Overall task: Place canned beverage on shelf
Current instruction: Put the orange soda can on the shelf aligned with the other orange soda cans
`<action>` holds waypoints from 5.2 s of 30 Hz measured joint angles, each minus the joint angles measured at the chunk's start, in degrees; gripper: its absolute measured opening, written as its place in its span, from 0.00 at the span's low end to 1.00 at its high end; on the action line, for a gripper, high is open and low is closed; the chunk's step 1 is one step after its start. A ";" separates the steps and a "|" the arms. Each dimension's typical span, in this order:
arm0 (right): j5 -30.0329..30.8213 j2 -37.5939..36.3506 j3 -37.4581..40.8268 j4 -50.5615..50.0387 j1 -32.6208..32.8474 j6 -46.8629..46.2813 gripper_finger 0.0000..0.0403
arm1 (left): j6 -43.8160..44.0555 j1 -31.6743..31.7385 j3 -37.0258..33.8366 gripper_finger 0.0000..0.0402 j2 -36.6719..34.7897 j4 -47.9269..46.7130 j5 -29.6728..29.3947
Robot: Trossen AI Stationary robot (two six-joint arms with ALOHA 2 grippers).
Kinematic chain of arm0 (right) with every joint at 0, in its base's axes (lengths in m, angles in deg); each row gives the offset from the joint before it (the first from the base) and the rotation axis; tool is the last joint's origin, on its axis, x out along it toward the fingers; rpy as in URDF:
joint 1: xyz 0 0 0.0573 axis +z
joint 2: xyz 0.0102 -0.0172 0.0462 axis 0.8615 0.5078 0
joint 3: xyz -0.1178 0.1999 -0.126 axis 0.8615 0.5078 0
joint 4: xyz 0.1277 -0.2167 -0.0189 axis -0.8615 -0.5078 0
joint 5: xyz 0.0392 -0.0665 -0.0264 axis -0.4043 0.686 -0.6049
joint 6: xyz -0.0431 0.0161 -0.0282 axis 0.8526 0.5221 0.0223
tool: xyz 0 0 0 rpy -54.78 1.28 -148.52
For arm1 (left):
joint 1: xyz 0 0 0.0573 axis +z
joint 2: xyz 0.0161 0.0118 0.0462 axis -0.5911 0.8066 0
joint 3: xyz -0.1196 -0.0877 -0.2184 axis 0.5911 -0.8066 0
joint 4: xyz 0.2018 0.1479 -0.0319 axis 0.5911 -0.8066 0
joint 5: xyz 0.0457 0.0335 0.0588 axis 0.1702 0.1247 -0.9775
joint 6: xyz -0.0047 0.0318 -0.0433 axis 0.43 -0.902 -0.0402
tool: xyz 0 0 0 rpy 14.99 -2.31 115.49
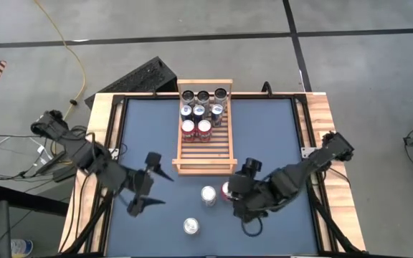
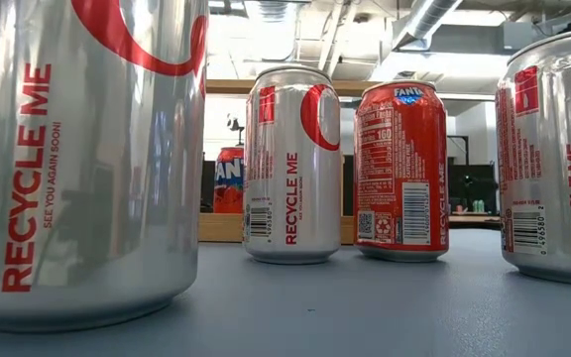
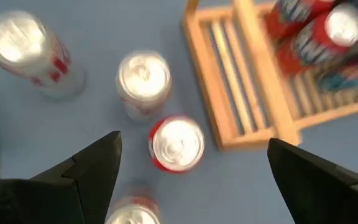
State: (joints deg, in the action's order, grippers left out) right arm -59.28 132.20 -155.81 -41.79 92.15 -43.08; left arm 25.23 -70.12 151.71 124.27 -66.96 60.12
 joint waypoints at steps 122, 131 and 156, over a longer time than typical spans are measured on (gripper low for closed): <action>-24.26 2.54 19.54 32.22 -2.38 52.83 0.68 | 4.80 -4.16 -7.53 0.79 6.64 9.27 -9.96; -24.26 2.54 19.56 32.54 -2.49 48.26 0.69 | 4.55 -4.16 -7.53 0.79 6.64 9.26 -9.09; -24.54 2.35 13.18 30.47 -2.49 40.57 0.87 | 1.83 -2.35 -7.58 0.79 6.64 11.11 -6.89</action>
State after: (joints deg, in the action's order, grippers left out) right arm -83.82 134.55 -142.63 -11.33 89.66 -2.51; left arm 27.07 -72.46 144.13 130.91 -55.84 53.24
